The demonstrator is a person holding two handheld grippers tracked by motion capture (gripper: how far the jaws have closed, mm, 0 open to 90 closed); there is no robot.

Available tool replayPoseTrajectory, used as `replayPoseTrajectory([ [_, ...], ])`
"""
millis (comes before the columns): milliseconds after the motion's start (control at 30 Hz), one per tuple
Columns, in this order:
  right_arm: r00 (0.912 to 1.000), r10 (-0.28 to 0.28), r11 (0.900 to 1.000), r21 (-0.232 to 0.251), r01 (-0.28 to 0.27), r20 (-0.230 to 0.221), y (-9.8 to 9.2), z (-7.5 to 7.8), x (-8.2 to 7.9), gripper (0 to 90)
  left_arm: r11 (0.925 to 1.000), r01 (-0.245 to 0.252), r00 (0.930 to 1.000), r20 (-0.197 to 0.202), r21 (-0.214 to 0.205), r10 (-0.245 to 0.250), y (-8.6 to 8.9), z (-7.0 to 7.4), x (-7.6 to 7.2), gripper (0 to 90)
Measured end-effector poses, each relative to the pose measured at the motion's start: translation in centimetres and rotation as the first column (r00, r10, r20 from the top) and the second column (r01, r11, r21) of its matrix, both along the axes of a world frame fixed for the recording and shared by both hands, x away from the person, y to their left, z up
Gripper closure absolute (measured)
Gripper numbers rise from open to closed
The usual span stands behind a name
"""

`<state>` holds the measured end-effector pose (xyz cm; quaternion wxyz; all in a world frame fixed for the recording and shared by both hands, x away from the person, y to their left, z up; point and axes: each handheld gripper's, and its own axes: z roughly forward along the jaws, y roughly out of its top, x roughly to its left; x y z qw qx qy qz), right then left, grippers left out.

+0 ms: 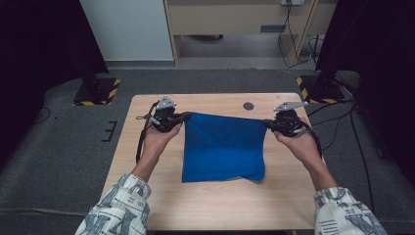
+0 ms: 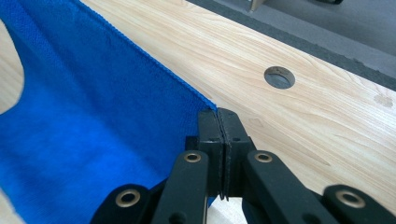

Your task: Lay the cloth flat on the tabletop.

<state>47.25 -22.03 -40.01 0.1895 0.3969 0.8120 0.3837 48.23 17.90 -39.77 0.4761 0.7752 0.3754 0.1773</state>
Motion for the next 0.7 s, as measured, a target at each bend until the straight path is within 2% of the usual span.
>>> replayPoseTrajectory([
  [167, 0.9997, -0.011, 0.9997, -0.023, 0.011, -0.024, 0.3, -1.1, 1.3, 89.3, 0.9997, -0.022, 0.9997, -0.014, 0.015, 0.022, -0.3, -0.8, 1.2, 88.6],
  [233, 0.9993, -0.023, 0.9996, -0.017, 0.022, -0.029, 0.3, -1.4, 1.9, 89.2, 0.9995, -0.030, 0.9994, -0.018, 0.008, 0.030, -0.3, -1.0, 1.7, 88.6],
  [433, 0.9985, -0.050, 0.9986, -0.019, 0.050, -0.022, 0.8, -2.2, 3.5, 89.2, 0.9985, -0.044, 0.9987, -0.026, 0.034, 0.044, -0.7, -1.6, 3.0, 88.6],
  [567, 0.9970, -0.067, 0.9975, -0.027, 0.066, -0.039, 1.3, -2.8, 4.6, 89.1, 0.9979, -0.062, 0.9973, -0.038, 0.017, 0.062, -0.5, -2.2, 3.7, 88.6],
  [700, 0.9959, -0.074, 0.9967, -0.038, 0.072, -0.053, 1.6, -3.2, 5.5, 89.0, 0.9968, -0.075, 0.9956, -0.054, 0.029, 0.077, -0.2, -2.9, 4.2, 88.6],
])
